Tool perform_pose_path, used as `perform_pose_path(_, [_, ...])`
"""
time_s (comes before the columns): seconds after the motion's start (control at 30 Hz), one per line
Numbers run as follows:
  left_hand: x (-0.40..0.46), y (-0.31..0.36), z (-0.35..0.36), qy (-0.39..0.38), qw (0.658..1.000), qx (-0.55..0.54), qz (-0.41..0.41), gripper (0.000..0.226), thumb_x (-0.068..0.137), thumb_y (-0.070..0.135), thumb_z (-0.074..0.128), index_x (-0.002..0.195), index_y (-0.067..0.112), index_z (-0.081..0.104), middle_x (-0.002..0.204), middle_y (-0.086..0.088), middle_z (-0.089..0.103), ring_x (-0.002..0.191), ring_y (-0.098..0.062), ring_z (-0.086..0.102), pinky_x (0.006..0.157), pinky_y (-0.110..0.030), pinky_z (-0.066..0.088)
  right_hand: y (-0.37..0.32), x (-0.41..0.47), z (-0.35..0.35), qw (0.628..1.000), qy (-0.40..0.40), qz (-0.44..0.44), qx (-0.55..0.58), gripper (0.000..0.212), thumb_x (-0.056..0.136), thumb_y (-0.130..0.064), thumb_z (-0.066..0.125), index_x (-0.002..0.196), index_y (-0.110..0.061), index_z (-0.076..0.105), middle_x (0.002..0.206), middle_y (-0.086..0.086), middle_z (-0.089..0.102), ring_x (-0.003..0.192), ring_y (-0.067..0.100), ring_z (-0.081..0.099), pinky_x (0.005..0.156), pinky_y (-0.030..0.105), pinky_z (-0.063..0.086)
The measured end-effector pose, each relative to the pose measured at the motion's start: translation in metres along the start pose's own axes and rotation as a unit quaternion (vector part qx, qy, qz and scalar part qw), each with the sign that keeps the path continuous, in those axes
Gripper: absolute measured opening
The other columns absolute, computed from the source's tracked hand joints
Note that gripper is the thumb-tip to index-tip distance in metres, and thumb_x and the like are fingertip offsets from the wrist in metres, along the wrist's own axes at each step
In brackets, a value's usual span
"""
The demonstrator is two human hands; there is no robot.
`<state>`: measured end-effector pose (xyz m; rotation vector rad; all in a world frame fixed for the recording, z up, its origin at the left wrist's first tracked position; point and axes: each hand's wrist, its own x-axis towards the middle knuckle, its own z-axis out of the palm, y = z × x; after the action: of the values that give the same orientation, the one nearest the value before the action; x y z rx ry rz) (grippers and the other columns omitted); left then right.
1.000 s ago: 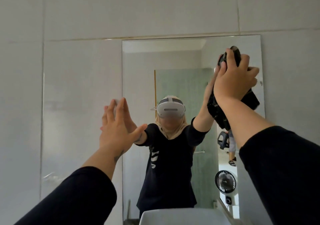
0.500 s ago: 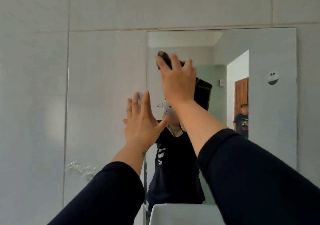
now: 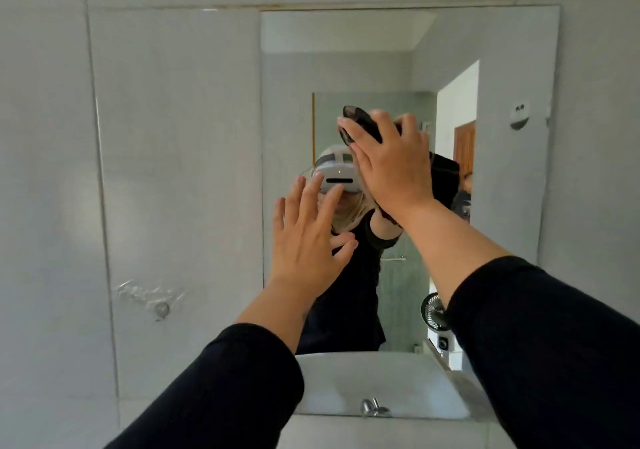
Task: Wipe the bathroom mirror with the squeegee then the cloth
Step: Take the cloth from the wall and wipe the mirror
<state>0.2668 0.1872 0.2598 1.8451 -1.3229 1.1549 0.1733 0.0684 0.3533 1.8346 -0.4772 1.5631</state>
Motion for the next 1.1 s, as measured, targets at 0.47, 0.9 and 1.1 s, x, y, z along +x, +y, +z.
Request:
perform_pose_path(0.47, [0.002, 0.014, 0.01, -0.043, 0.998, -0.007, -0.037, 0.087, 0.076, 0.048, 0.072, 0.146, 0.031, 0.022, 0.158, 0.001, 0.009, 0.145, -0.026, 0.001, 0.112, -0.055, 0.027, 0.118, -0.062, -0.017, 0.951, 0.071, 0.3, -0.01, 0.035, 0.098, -0.028, 0.042, 0.131, -0.032, 0.052, 0.123, 0.01, 0.056, 0.091, 0.036, 0.05, 0.069, 0.042, 0.047])
perform_pose_path(0.9, [0.002, 0.014, 0.012, -0.043, 0.998, -0.01, -0.044, 0.087, 0.073, 0.05, 0.071, 0.144, 0.034, 0.023, 0.156, 0.004, 0.011, 0.145, -0.026, 0.005, 0.112, -0.053, 0.027, 0.074, -0.082, -0.01, 0.905, 0.103, 0.412, 0.004, 0.038, 0.096, -0.025, 0.039, 0.13, -0.03, 0.055, 0.118, 0.01, 0.058, 0.091, 0.035, 0.053, 0.068, 0.042, 0.049])
perform_pose_path(1.1, [-0.001, 0.006, -0.002, 0.008, 0.999, -0.013, -0.034, 0.062, 0.081, 0.044, 0.064, 0.135, 0.031, 0.039, 0.145, 0.009, 0.035, 0.132, -0.018, 0.029, 0.102, -0.043, 0.035, 0.027, -0.066, -0.003, 0.949, 0.093, 0.302, 0.012, 0.035, 0.095, -0.025, 0.045, 0.128, -0.029, 0.057, 0.117, 0.013, 0.06, 0.088, 0.035, 0.055, 0.065, 0.04, 0.048])
